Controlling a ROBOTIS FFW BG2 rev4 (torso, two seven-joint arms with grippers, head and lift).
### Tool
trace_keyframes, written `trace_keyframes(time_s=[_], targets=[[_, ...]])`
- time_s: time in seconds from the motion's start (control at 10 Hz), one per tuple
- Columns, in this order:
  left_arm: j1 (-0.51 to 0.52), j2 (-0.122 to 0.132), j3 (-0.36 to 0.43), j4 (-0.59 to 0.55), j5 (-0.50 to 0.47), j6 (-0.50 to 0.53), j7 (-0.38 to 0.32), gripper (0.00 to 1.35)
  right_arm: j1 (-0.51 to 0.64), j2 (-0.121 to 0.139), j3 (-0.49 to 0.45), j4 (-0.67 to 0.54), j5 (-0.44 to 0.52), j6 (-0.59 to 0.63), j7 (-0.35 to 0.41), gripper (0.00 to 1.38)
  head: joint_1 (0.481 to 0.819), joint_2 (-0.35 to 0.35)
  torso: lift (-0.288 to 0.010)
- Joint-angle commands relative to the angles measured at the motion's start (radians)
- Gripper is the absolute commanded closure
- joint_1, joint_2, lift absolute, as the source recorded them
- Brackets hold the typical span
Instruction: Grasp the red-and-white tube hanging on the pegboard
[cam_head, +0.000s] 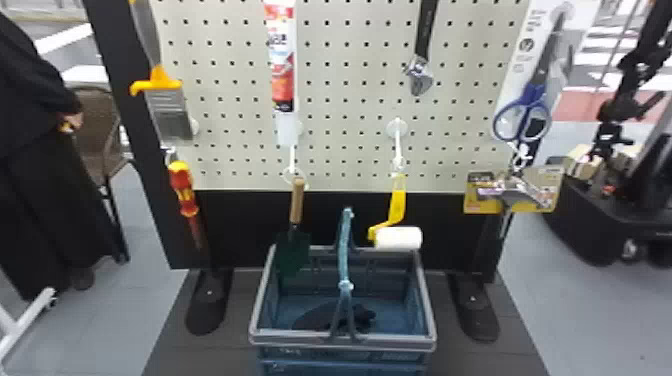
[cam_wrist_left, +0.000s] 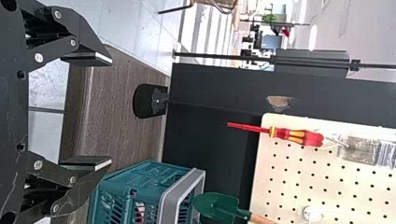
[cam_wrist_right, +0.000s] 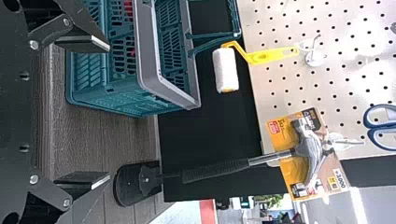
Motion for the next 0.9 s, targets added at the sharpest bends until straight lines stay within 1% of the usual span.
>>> trace_keyframes(time_s=[0.0, 0.8], targets=[[-0.001, -0.004, 0.0, 0.0, 0.0, 0.0, 0.0, 0.51, -0.001, 0.0, 0.0, 0.0, 0.0, 0.001, 0.0, 0.31, 0.549, 0.0, -0.1], [-0.003, -0.004, -0.004, -0.01, -0.002, -0.002, 0.0, 0.51, -0.001, 0.0, 0.0, 0.0, 0.0, 0.0, 0.0, 0.31, 0.549, 0.0, -0.1]])
